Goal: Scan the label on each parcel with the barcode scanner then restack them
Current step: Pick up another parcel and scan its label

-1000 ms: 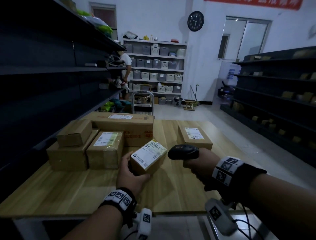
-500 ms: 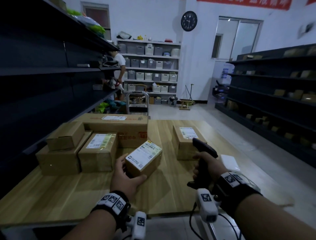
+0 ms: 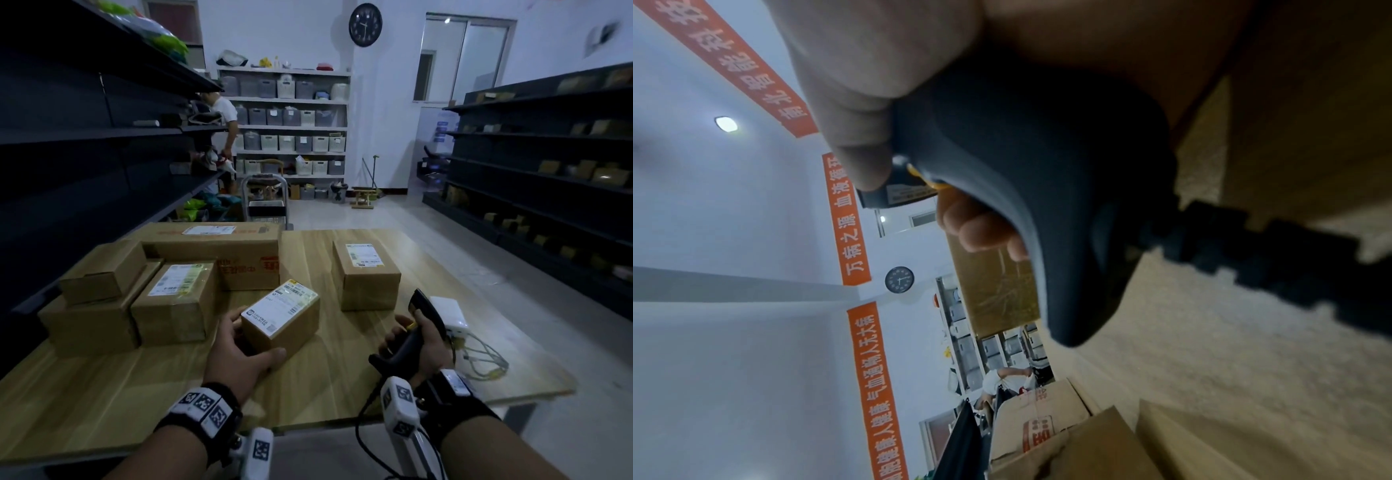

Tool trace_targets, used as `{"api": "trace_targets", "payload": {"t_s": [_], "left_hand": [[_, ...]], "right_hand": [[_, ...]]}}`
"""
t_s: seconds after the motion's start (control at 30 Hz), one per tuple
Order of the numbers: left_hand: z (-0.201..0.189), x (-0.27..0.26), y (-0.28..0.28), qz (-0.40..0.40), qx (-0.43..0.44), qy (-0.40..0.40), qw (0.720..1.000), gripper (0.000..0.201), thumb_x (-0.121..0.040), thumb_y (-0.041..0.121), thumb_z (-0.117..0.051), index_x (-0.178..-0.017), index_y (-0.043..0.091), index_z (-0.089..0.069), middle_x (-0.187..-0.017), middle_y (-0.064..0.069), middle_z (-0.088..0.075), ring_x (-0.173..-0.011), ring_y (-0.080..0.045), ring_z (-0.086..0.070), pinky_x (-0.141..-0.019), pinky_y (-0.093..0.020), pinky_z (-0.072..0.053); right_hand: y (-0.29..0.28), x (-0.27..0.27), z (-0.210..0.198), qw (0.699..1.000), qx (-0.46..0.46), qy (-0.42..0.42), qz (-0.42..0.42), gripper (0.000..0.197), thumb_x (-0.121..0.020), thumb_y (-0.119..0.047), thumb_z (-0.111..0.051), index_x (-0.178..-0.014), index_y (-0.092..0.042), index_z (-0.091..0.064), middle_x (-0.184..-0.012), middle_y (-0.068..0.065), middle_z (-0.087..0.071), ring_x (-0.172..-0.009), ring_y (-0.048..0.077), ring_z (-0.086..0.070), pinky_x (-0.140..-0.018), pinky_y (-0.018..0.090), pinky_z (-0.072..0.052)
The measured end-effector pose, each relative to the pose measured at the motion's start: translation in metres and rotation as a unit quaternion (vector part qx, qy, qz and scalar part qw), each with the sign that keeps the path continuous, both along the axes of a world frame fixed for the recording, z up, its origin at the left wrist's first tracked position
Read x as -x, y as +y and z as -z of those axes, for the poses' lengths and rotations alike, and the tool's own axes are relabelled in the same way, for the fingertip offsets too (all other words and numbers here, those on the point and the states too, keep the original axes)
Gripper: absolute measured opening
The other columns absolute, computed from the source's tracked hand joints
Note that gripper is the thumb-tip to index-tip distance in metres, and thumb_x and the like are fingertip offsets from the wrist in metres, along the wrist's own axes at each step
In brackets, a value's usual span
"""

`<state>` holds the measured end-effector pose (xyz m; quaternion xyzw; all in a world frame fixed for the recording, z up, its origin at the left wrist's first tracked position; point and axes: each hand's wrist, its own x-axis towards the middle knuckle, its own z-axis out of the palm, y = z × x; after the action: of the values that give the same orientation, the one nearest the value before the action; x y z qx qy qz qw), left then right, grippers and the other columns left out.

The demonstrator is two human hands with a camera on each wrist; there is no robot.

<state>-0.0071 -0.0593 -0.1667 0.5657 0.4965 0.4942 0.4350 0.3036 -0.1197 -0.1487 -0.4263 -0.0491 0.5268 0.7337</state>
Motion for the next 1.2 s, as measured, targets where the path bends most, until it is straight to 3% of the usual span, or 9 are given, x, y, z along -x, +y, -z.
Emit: {"api": "trace_targets", "payload": {"t_s": [0.07, 0.17, 0.33, 0.6, 0.7, 0.8, 0.93, 1.1, 1.2], "left_hand": [[-0.001, -0.003, -0.003, 0.013, 0.007, -0.004, 1.0, 0.095, -0.069, 0.008, -0.103, -0.138, 0.043, -0.049, -0.121, 0.018, -0.065, -0.11, -0.002, -0.061, -0.079, -0.027, -0.053], [-0.011, -0.011, -0.003, 0.027, 0.009, 0.011, 1.0, 0.094, -0.068, 0.011, -0.104, -0.139, 0.04, -0.05, -0.126, 0.01, -0.068, -0.113, -0.007, -0.066, -0.076, -0.024, -0.054], [-0.054, -0.045, 0.017, 0.03, -0.031, 0.013, 0.999, 0.091, -0.074, 0.022, -0.102, -0.147, 0.033, -0.049, -0.139, 0.003, -0.066, -0.123, -0.021, -0.067, -0.096, -0.044, -0.061], [-0.127, -0.144, 0.076, 0.037, -0.07, 0.064, 0.995, 0.106, -0.078, 0.036, -0.1, -0.163, 0.03, -0.038, -0.157, 0.002, -0.055, -0.125, -0.019, -0.058, -0.102, -0.041, -0.056], [-0.132, -0.174, 0.091, 0.034, -0.072, 0.107, 0.991, 0.107, -0.074, 0.04, -0.102, -0.161, 0.031, -0.04, -0.158, 0.0, -0.058, -0.136, -0.025, -0.061, -0.112, -0.048, -0.056], [-0.132, -0.192, 0.103, 0.024, -0.076, 0.142, 0.987, 0.108, -0.071, 0.044, -0.103, -0.158, 0.029, -0.041, -0.156, -0.004, -0.062, -0.138, -0.029, -0.063, -0.114, -0.051, -0.056], [-0.124, -0.201, 0.11, 0.03, -0.064, 0.176, 0.982, 0.108, -0.071, 0.048, -0.102, -0.157, 0.027, -0.041, -0.156, -0.007, -0.062, -0.138, -0.031, -0.063, -0.114, -0.053, -0.056], [-0.113, -0.201, 0.109, 0.048, -0.053, 0.162, 0.984, 0.121, -0.08, 0.058, -0.093, -0.172, 0.027, -0.02, -0.17, -0.008, -0.049, -0.15, -0.034, -0.053, -0.121, -0.054, -0.05], [-0.107, -0.199, 0.105, 0.064, -0.062, 0.14, 0.986, 0.112, -0.092, 0.064, -0.079, -0.175, 0.026, -0.014, -0.173, -0.006, -0.045, -0.152, -0.032, -0.052, -0.122, -0.052, -0.048]], "right_hand": [[-0.001, 0.0, -0.002, 1.0, 0.0, 0.005, 0.002, 0.039, -0.1, -0.05, -0.068, -0.101, -0.01, -0.068, -0.069, 0.005, -0.056, -0.058, 0.024, -0.057, -0.064, 0.036, -0.052], [-0.002, 0.0, -0.001, 1.0, -0.004, 0.009, 0.002, 0.039, -0.099, -0.049, -0.07, -0.102, -0.01, -0.069, -0.072, 0.005, -0.056, -0.062, 0.025, -0.056, -0.064, 0.037, -0.051], [0.001, -0.003, 0.002, 0.999, -0.014, 0.023, -0.025, 0.039, -0.098, -0.047, -0.072, -0.107, -0.01, -0.067, -0.069, 0.006, -0.057, -0.06, 0.026, -0.058, -0.062, 0.039, -0.055], [0.0, -0.007, -0.002, 0.998, -0.001, 0.024, -0.06, 0.037, -0.097, -0.047, -0.071, -0.104, -0.011, -0.069, -0.063, 0.008, -0.058, -0.051, 0.028, -0.06, -0.054, 0.045, -0.059], [0.003, -0.008, 0.001, 0.999, -0.003, 0.022, -0.038, 0.036, -0.097, -0.045, -0.073, -0.102, -0.009, -0.071, -0.061, 0.008, -0.058, -0.048, 0.027, -0.06, -0.051, 0.042, -0.057], [0.006, -0.01, 0.006, 0.999, -0.001, 0.016, -0.04, 0.036, -0.097, -0.044, -0.075, -0.101, -0.008, -0.072, -0.063, 0.01, -0.058, -0.05, 0.028, -0.059, -0.051, 0.043, -0.057], [0.011, -0.013, 0.013, 0.999, -0.005, 0.001, -0.043, 0.04, -0.09, -0.046, -0.08, -0.102, -0.008, -0.074, -0.068, 0.011, -0.06, -0.059, 0.029, -0.061, -0.062, 0.046, -0.058], [0.011, -0.012, 0.014, 0.999, -0.019, 0.002, -0.034, 0.039, -0.091, -0.042, -0.08, -0.102, -0.005, -0.072, -0.067, 0.011, -0.059, -0.055, 0.028, -0.06, -0.056, 0.039, -0.056], [0.009, -0.01, 0.012, 0.999, -0.022, 0.013, -0.033, 0.037, -0.093, -0.04, -0.078, -0.101, -0.005, -0.07, -0.065, 0.01, -0.058, -0.05, 0.026, -0.059, -0.052, 0.037, -0.055]]}}
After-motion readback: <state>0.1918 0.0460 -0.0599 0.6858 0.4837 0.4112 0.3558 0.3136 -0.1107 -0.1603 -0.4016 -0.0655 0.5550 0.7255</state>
